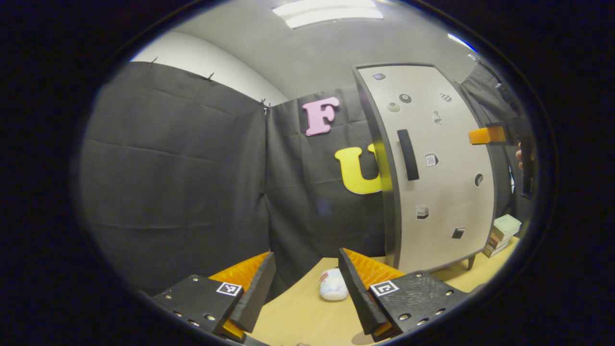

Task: Open the cabinet door with the right hand, grasp the bottle in the cabinet with the left hand and place it on the coaster, then close the cabinet door with the right hand.

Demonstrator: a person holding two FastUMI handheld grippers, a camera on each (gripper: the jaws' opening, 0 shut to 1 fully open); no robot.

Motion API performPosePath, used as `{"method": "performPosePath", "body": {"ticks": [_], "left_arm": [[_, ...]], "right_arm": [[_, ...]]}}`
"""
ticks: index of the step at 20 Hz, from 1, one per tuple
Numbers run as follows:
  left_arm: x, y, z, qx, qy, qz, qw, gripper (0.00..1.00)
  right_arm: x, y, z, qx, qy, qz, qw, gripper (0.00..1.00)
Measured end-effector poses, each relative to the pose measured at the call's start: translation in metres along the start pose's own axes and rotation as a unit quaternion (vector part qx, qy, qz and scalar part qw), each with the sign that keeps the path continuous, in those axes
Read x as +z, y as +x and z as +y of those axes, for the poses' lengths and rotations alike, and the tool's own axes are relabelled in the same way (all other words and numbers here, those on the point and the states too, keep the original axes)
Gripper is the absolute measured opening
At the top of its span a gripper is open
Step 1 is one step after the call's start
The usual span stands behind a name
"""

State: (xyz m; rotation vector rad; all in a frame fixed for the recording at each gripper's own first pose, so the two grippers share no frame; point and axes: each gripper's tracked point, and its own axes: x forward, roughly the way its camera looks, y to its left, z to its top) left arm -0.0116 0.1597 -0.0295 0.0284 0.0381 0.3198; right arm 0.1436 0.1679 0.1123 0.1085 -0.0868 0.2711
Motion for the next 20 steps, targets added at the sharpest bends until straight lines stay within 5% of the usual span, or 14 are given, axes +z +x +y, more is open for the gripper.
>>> {"method": "performPosePath", "body": {"ticks": [20], "left_arm": [[-0.041,0.038,0.138,0.056,0.022,0.015,0.998,0.8]], "right_arm": [[-0.023,0.103,0.11,0.01,-0.007,0.037,0.999,0.96]]}}
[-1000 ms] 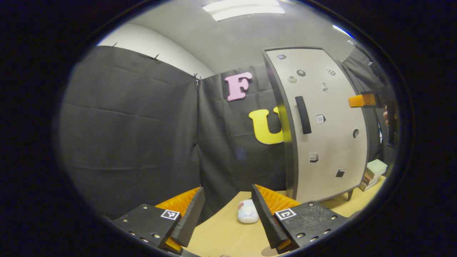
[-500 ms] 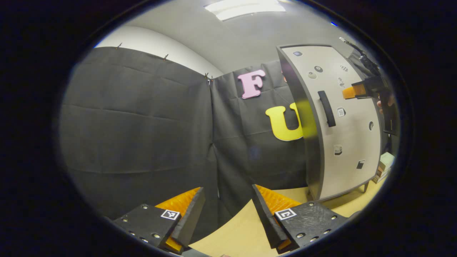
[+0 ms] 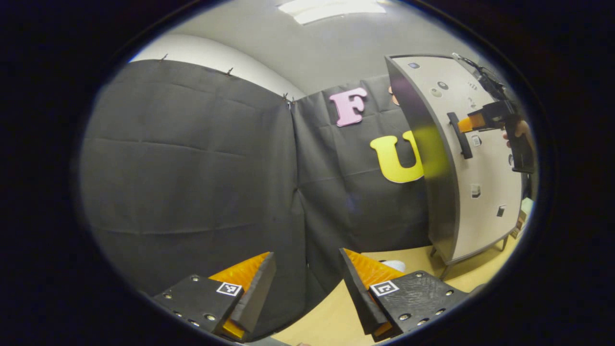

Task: Open the cabinet door with the right hand, grasp the bottle in the cabinet with the left hand and place it on the coaster, then close the cabinet door with the right hand.

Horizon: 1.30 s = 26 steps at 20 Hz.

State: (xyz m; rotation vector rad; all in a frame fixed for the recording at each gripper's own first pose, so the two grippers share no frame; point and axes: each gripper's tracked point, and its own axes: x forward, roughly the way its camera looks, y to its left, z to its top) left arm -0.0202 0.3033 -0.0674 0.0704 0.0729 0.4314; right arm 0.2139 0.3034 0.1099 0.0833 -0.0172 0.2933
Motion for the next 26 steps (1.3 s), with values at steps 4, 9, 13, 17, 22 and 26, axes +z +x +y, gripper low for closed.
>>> {"method": "performPosePath", "body": {"ticks": [4,9,13,17,22,26], "left_arm": [[-0.014,0.01,0.014,0.005,-0.004,0.01,1.0,0.8],[-0.025,0.016,0.026,0.013,-0.01,0.018,1.0,0.8],[-0.028,0.017,0.028,0.014,-0.014,0.019,1.0,0.8],[-0.024,0.014,0.022,0.008,-0.016,0.017,1.0,0.8],[-0.013,0.014,0.012,0.003,-0.016,0.006,1.0,0.8],[-0.002,0.015,-0.009,-0.006,-0.018,0.001,1.0,0.8]], "right_arm": [[-0.017,0.02,0.012,-0.003,-0.012,0.029,1.0,0.98],[-0.02,0.035,0.017,-0.01,-0.021,0.042,0.999,0.79],[-0.021,0.042,0.021,-0.014,-0.025,0.052,0.998,0.51],[-0.022,0.04,0.016,-0.018,-0.007,0.071,0.997,0.26],[-0.022,0.033,0.017,0.011,0.004,0.093,0.996,0.15],[-0.022,0.024,0.016,0.045,0.019,0.101,0.994,0.14]]}}
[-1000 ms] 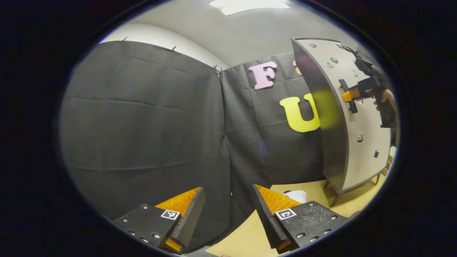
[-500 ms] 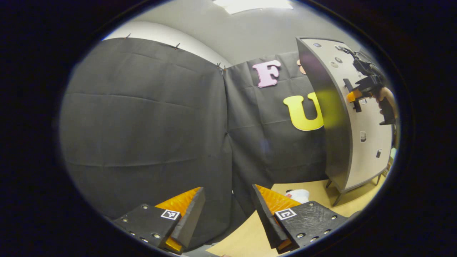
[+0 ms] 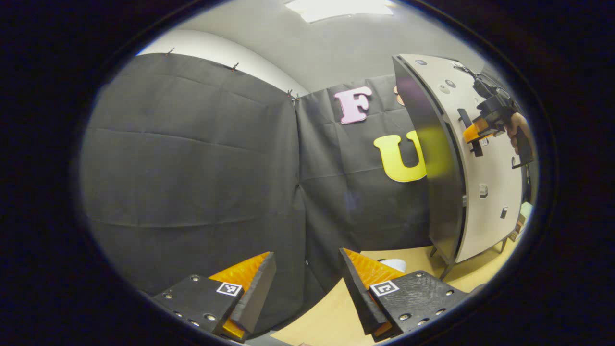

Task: Open the cabinet door with the right hand, grasp the bottle in the cabinet with the left hand and place it on the coaster, then close the cabinet door with the right hand.

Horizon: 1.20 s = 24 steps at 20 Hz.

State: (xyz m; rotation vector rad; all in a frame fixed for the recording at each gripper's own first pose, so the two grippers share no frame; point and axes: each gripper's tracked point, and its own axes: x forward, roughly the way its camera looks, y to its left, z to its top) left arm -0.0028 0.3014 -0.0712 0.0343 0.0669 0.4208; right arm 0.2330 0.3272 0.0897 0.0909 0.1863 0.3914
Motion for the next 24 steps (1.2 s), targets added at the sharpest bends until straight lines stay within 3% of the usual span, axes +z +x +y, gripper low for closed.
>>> {"method": "performPosePath", "body": {"ticks": [24], "left_arm": [[0.068,-0.043,-0.202,-0.136,0.008,-0.044,0.99,0.81]], "right_arm": [[-0.002,-0.016,-0.013,0.142,0.003,0.017,0.99,0.15]]}}
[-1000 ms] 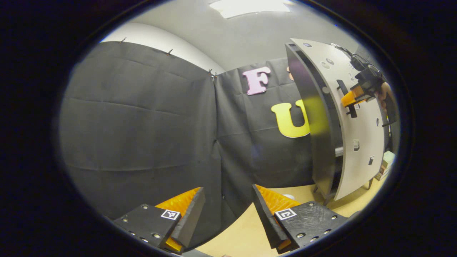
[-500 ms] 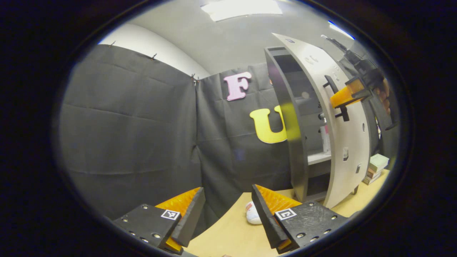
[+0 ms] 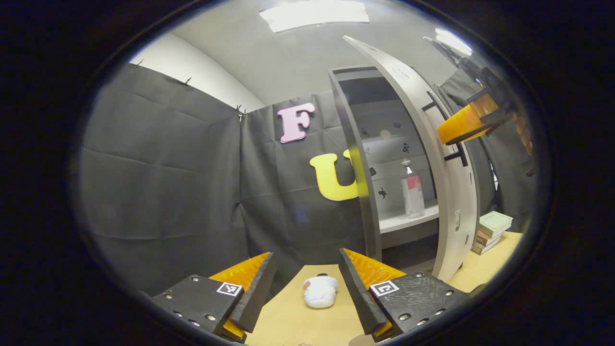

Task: Open the cabinet door with the right hand, grasp the bottle in the cabinet with the left hand and place it on the coaster, then close the cabinet door with the right hand.

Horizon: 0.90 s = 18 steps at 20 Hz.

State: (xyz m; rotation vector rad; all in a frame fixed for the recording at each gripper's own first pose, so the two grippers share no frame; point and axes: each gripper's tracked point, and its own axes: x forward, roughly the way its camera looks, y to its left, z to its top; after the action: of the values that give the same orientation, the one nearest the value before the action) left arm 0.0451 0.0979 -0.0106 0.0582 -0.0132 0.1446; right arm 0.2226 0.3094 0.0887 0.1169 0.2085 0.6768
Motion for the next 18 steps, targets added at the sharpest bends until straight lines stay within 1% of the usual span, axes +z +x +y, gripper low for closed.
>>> {"method": "performPosePath", "body": {"ticks": [1,2,3,4,5,7,8,9,10,13,14,15,18], "left_arm": [[0.003,0.003,-0.008,-0.006,-0.001,-0.002,1.0,0.81],[0.004,0.006,-0.017,-0.013,-0.004,-0.002,1.0,0.8],[0.004,0.007,-0.027,-0.021,-0.008,-0.002,1.0,0.81],[0.006,0.011,-0.038,-0.029,-0.013,-0.002,0.999,0.8],[0.008,0.013,-0.05,-0.038,-0.016,-0.003,0.999,0.8],[0.015,0.013,-0.073,-0.054,-0.017,-0.008,0.998,0.81],[0.019,0.014,-0.084,-0.063,-0.017,-0.012,0.998,0.8],[0.023,0.016,-0.094,-0.071,-0.017,-0.016,0.997,0.8],[0.028,0.018,-0.102,-0.078,-0.019,-0.019,0.997,0.81],[0.033,0.019,-0.131,-0.097,-0.027,-0.025,0.995,0.8],[0.034,0.019,-0.139,-0.104,-0.029,-0.026,0.994,0.8],[0.036,0.018,-0.148,-0.11,-0.029,-0.026,0.993,0.8],[0.04,0.015,-0.169,-0.126,-0.027,-0.028,0.991,0.81]], "right_arm": [[0.0,-0.003,0.0,0.004,-0.003,0.0,1.0,0.12],[-0.001,-0.007,-0.001,0.009,-0.006,0.0,1.0,0.15],[-0.002,-0.012,-0.002,0.013,-0.008,0.0,1.0,0.15],[-0.002,-0.017,-0.002,0.018,-0.007,-0.001,1.0,0.15],[-0.002,-0.023,-0.003,0.023,-0.002,-0.002,1.0,0.12],[-0.002,-0.032,-0.005,0.029,0.005,-0.004,1.0,0.12],[-0.002,-0.037,-0.007,0.029,0.004,-0.004,1.0,0.12],[-0.002,-0.041,-0.008,0.028,0.0,-0.003,1.0,0.14],[-0.002,-0.046,-0.01,0.026,-0.002,-0.003,1.0,0.14],[-0.002,-0.061,-0.016,0.019,-0.001,-0.004,1.0,0.14],[-0.001,-0.066,-0.018,0.016,-0.001,-0.006,1.0,0.12],[0.0,-0.072,-0.02,0.012,-0.002,-0.009,1.0,0.14],[0.0,-0.078,-0.026,0.001,0.0,-0.019,1.0,0.14]]}}
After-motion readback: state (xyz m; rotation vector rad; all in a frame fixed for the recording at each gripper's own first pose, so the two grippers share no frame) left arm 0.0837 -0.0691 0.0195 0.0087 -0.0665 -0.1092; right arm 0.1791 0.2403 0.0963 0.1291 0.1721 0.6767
